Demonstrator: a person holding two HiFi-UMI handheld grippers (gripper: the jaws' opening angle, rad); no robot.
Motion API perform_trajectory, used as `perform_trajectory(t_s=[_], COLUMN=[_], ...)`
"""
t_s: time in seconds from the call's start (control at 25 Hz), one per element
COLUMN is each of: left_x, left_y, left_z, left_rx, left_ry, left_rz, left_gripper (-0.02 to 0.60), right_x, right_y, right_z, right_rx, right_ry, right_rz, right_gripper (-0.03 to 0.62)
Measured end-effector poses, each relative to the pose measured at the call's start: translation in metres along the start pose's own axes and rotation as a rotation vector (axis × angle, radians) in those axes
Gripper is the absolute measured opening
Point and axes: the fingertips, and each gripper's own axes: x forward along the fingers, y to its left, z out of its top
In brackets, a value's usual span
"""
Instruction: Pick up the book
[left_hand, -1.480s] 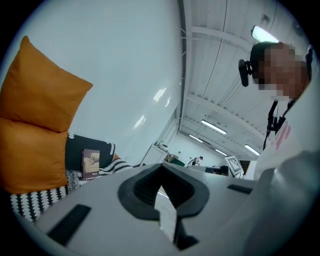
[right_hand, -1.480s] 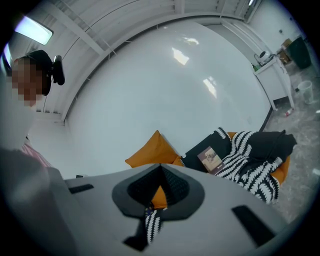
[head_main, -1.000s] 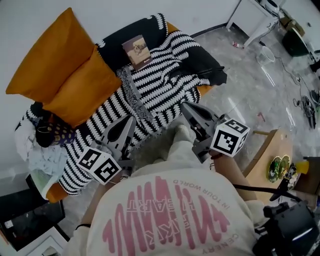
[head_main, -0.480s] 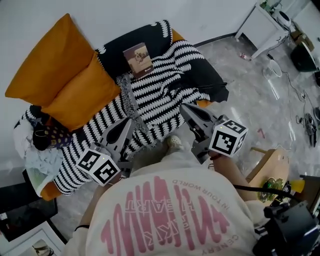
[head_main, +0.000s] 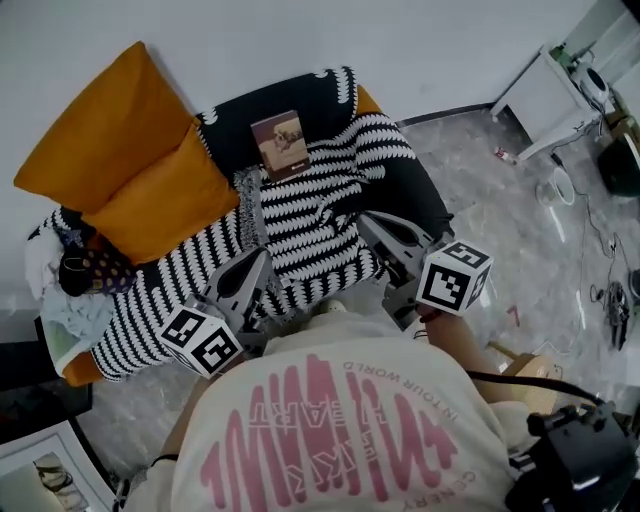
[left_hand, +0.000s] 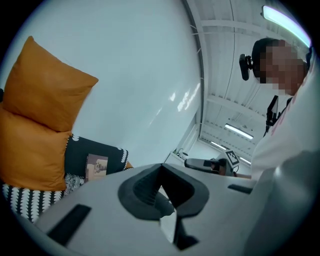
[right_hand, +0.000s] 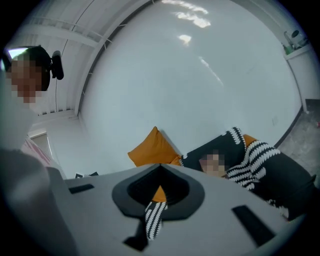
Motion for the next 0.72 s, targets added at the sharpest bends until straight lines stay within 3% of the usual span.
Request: perform_trajectory(t_s=[0.36, 0.72], left_x=[0.027, 0.027], left_y=[0.004, 0.013], left_z=[0.006, -0.001], left_rx=[-0.025, -0.040], left_ry=[-0.087, -0.097], left_rz=[0.129, 0.247], left_gripper=[0.006, 0.006], right_x=[0.020, 0.046], right_y=[-0.034, -0.055], right_z=[0.021, 0.007], right_rx=[-0.014, 0.034], right_ry=[0.106, 0.190], right_rz=[0.101, 0.171], right_gripper=[0.007, 0.008])
